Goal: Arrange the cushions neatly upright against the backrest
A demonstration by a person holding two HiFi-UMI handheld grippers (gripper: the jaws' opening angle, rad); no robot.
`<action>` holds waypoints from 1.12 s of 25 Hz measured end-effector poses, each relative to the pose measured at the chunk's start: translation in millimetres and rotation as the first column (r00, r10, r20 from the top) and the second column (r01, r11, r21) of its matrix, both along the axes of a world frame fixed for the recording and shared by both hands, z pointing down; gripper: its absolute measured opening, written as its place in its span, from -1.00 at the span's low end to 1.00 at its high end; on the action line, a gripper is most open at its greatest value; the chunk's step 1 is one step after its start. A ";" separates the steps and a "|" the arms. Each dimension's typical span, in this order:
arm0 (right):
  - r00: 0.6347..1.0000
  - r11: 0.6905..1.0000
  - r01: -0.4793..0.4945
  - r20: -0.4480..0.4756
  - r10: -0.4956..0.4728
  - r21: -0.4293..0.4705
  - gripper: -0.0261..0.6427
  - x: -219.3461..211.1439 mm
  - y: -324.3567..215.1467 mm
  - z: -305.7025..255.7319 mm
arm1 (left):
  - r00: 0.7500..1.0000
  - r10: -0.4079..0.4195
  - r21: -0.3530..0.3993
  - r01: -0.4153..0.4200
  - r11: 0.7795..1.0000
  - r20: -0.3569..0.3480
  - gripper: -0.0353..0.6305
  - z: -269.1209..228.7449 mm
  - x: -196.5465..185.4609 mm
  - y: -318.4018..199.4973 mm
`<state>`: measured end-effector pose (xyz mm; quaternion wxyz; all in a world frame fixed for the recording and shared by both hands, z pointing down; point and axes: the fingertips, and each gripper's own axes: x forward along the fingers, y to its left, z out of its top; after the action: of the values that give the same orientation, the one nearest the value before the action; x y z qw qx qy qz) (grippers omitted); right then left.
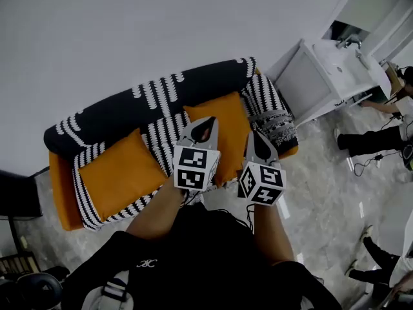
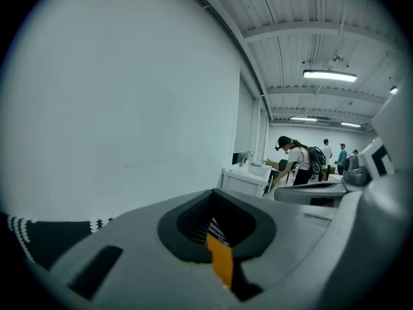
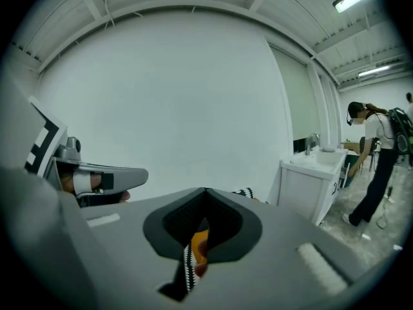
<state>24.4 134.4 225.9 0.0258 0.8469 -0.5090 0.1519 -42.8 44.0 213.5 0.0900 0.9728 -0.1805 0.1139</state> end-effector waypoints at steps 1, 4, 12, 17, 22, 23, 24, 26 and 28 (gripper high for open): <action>1.000 1.000 -0.009 0.000 0.009 -0.014 -0.91 4.4 -6.1 1.4 | 1.000 0.012 -0.010 -0.012 1.000 0.006 -0.87 2.4 4.9 -6.8; 0.999 0.998 -0.031 0.014 0.031 -0.048 -0.91 15.7 -24.1 7.3 | 0.999 0.031 -0.049 -0.030 0.998 0.026 -0.87 11.6 15.6 -29.9; 0.992 0.985 -0.093 0.066 0.103 -0.144 -0.91 27.8 -26.0 46.3 | 0.994 0.085 -0.129 -0.075 0.989 0.074 -0.87 48.3 31.0 -46.5; 0.985 0.976 -0.120 0.104 0.141 -0.182 -0.91 36.2 -21.8 72.2 | 0.990 0.098 -0.140 -0.084 0.987 0.102 -0.87 64.4 35.1 -51.1; 0.977 0.967 -0.140 0.128 0.170 -0.214 -0.91 47.8 -20.4 93.2 | 0.984 0.112 -0.159 -0.090 0.983 0.136 -0.87 80.8 44.7 -58.4; 0.975 0.964 -0.146 0.132 0.177 -0.221 -0.91 50.8 -19.7 97.8 | 0.983 0.115 -0.162 -0.091 0.983 0.144 -0.87 84.0 47.3 -60.1; 0.973 0.962 -0.152 0.137 0.186 -0.227 -0.91 54.2 -18.7 102.5 | 0.981 0.119 -0.165 -0.093 0.982 0.154 -0.87 87.3 49.9 -61.7; 0.967 0.956 -0.168 0.150 0.208 -0.240 -0.91 61.0 -14.8 112.9 | 0.975 0.129 -0.171 -0.099 0.980 0.179 -0.87 94.7 54.7 -63.8; 0.958 0.948 -0.186 0.167 0.233 -0.257 -0.91 67.1 -7.9 125.0 | 0.967 0.140 -0.171 -0.105 0.980 0.211 -0.87 103.9 59.0 -64.6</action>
<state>91.4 126.4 350.9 0.0610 0.8681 -0.3939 0.2960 16.1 -20.6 317.5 0.1392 0.9531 -0.1193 0.2410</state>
